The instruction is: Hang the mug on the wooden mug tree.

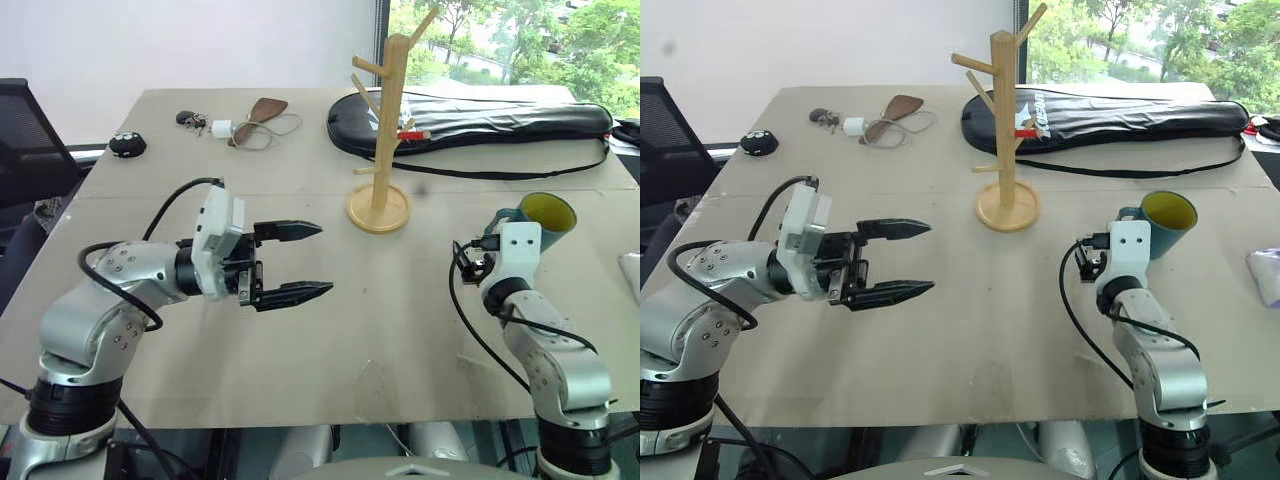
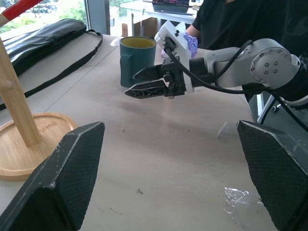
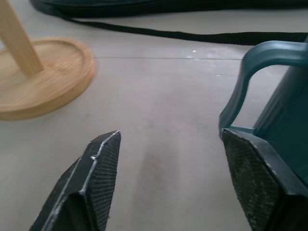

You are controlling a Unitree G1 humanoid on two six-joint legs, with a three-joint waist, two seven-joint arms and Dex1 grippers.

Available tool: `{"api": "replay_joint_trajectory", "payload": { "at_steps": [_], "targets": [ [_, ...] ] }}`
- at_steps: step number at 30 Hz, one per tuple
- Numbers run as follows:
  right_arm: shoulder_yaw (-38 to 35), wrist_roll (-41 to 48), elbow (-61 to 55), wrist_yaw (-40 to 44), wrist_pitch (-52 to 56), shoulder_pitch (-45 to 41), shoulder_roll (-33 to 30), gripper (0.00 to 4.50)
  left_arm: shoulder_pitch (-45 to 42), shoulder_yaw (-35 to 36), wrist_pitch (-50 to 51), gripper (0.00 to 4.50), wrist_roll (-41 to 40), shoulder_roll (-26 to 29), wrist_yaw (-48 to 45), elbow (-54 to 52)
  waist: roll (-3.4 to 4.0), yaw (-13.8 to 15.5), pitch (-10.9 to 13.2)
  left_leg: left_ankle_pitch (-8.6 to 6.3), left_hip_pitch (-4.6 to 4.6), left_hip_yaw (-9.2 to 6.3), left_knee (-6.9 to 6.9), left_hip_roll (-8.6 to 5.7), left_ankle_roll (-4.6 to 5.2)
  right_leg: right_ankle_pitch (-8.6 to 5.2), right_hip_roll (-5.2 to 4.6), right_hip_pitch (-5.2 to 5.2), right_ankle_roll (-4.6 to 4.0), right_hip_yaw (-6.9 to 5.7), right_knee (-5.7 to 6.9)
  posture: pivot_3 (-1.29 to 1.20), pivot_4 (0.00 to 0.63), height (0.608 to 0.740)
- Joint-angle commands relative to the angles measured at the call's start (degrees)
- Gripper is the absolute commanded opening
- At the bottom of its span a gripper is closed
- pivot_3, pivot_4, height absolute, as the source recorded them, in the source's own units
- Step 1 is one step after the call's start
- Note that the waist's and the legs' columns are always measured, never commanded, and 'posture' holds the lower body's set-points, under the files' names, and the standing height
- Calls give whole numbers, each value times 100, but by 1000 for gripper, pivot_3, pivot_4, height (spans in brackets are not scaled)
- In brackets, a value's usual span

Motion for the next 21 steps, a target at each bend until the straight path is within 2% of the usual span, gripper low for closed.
{"api": "replay_joint_trajectory", "payload": {
  "at_steps": [1, 21],
  "targets": [
    [-24, -203, 45, -120, -282, -180, 104, 3309, 31, 86, -103, 4500, -95, 22, -35, -194, 0, -7, 0, 0, 0, -1, 1, 0, 0, 0, 1, 0, 0, 0, 0, 0, 150, 738],
    [-336, -622, 986, -554, -780, -911, 724, 3309, 278, 169, -209, 4500, -3, 5, 111, -155, 3, -122, 2, 0, 1, 2, 0, 1, 0, 0, 2, -1, 0, 4, 2, 0, 150, 738]
  ]
}}
